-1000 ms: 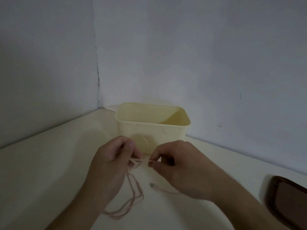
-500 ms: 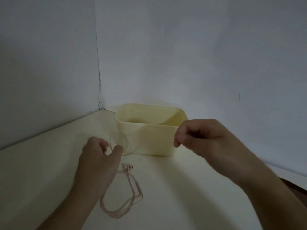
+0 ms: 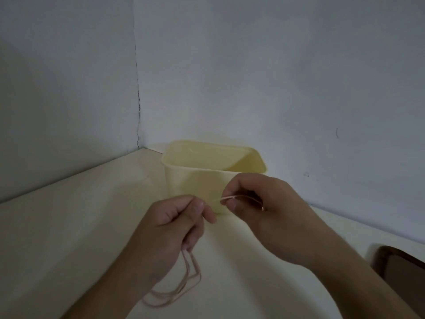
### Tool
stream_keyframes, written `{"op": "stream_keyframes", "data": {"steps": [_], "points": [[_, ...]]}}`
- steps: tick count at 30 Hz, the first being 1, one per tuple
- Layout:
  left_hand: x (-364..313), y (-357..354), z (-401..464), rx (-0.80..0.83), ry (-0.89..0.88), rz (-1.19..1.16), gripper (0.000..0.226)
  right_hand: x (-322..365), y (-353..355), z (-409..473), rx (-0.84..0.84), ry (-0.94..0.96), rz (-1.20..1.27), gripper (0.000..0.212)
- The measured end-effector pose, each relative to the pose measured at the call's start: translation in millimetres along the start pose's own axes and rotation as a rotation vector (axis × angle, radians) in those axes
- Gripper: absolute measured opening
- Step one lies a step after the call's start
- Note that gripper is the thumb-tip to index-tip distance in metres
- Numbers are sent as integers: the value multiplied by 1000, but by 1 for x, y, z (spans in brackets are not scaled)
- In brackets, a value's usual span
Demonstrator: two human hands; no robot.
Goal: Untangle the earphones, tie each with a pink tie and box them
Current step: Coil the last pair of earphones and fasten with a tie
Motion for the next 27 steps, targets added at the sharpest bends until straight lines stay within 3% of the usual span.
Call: {"op": "stream_keyframes", "data": {"steps": [4, 6, 8, 11, 13, 15, 18, 20, 24, 27], "points": [[3, 8, 3, -250, -42, 227, 24, -3, 11, 0, -40, -124, 63, 23], [1, 11, 0, -396, -138, 454, 8, 0, 11, -2, -53, -154, 134, 29], [-4, 11, -4, -513, -258, 658, 13, 1, 5, -2, -128, -151, 141, 32], [-18, 6, -11, -509, -493, 779, 10, 0, -5, -1, -315, -134, 30, 30], [-19, 0, -15, -403, -565, 796, 25, 0, -11, -2, -403, -108, -28, 29], [-13, -3, -15, -285, -416, 645, 35, 3, -19, -5, -432, -72, -80, 28], [-12, -11, -11, -102, -50, 173, 34, 11, -36, -10, -356, -8, -180, 28], [-16, -13, -9, -53, 18, -2, 31, 14, -47, -12, -255, 38, -265, 28], [-15, -10, -6, -108, 53, 39, 33, 18, -50, -14, -95, 85, -403, 37], [-7, -8, -4, -136, 159, -63, 31, 12, -33, -11, -227, 134, -382, 30]]}}
Point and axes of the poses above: each hand's wrist, its own z-axis towards the middle knuckle, its own y-axis out of the back of the hand, x = y × z, the point moved 2 cm from there along z, towards the middle knuckle, and after that the axes turned 4 degrees about z, right-handed, at the moved point
